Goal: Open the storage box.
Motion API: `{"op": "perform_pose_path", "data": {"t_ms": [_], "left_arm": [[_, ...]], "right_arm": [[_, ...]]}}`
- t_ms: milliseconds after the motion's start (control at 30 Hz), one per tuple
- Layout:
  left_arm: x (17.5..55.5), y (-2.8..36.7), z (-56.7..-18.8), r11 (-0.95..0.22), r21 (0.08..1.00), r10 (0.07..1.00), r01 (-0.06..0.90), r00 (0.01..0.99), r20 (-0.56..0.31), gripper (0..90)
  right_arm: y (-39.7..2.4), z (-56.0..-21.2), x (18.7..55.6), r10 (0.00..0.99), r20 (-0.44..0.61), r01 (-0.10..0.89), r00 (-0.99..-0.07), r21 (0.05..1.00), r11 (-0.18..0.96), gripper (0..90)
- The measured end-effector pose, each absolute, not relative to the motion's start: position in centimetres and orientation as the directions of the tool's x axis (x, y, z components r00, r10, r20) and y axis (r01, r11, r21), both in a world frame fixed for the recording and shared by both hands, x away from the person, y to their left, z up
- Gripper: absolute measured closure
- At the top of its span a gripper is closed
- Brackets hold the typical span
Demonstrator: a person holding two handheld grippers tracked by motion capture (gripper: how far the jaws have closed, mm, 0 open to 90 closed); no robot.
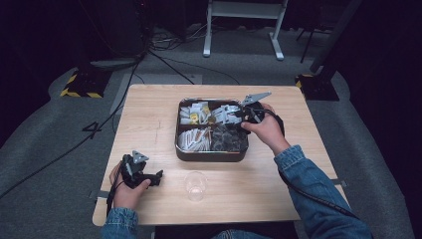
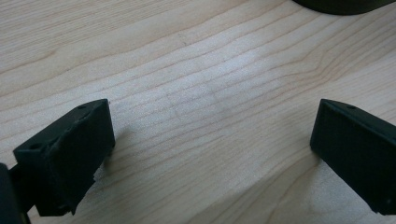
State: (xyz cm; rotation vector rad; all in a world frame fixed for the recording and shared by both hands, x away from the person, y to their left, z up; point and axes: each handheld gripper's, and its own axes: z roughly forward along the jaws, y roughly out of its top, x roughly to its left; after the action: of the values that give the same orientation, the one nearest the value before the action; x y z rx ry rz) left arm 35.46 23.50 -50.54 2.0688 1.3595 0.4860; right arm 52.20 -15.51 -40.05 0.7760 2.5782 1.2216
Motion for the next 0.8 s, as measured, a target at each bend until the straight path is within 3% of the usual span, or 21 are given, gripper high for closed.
{"op": "perform_pose_path", "data": {"t_ms": [800], "left_arm": [[35.5,23.2,-50.5,-0.289,0.664,0.914,0.689,0.405,-0.022,0.4]], "right_arm": [[-11.8,-42.4,53.3,0.484,0.06,0.359,-0.873,0.751,0.554,29.1]]}}
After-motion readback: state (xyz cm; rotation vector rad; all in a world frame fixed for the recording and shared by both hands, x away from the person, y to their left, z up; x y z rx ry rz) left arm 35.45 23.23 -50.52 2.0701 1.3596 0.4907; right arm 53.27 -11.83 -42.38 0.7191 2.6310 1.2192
